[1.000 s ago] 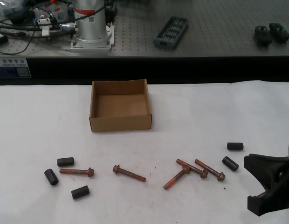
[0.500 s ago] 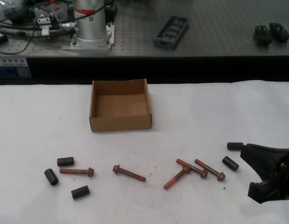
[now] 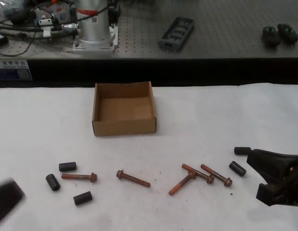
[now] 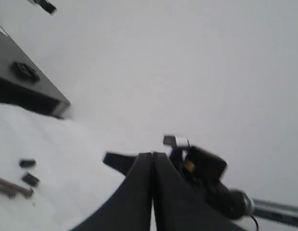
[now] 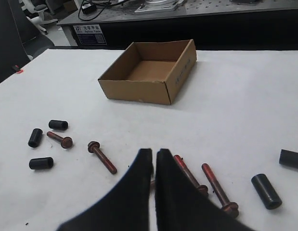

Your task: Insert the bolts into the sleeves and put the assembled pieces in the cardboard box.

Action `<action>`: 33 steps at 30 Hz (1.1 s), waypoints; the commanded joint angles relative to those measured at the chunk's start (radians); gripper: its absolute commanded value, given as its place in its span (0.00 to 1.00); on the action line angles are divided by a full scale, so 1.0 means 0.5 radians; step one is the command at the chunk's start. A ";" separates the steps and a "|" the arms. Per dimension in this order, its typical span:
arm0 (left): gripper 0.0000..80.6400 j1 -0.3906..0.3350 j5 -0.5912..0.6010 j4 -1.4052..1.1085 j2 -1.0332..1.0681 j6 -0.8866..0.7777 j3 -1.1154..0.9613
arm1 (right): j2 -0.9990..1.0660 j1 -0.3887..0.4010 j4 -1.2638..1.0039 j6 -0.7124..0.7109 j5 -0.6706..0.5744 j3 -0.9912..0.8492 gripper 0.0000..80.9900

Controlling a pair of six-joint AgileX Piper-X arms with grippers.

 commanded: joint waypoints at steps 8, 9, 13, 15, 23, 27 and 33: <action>0.01 0.005 0.461 -0.022 0.002 -0.071 -0.028 | -0.008 0.004 -0.088 0.314 0.102 -0.005 0.05; 0.01 0.005 0.456 -0.022 0.002 -0.071 -0.028 | -0.008 0.004 -0.086 0.318 0.102 -0.005 0.05; 0.01 0.005 0.393 -0.022 0.002 -0.098 -0.028 | -0.008 0.004 -0.087 0.318 0.102 -0.005 0.05; 0.01 0.005 0.419 -0.022 0.002 -0.151 -0.028 | -0.008 0.004 -0.087 0.345 0.104 -0.005 0.05; 0.01 0.005 0.003 -0.022 0.002 -0.682 -0.028 | -0.008 0.004 -0.083 0.355 0.041 -0.005 0.05; 0.01 0.005 -0.133 0.037 0.002 -0.602 -0.028 | -0.008 0.004 -0.039 0.338 0.003 -0.005 0.05; 0.01 0.005 -0.104 0.294 0.002 0.019 -0.028 | -0.008 -0.005 -0.039 -0.060 -0.154 -0.019 0.05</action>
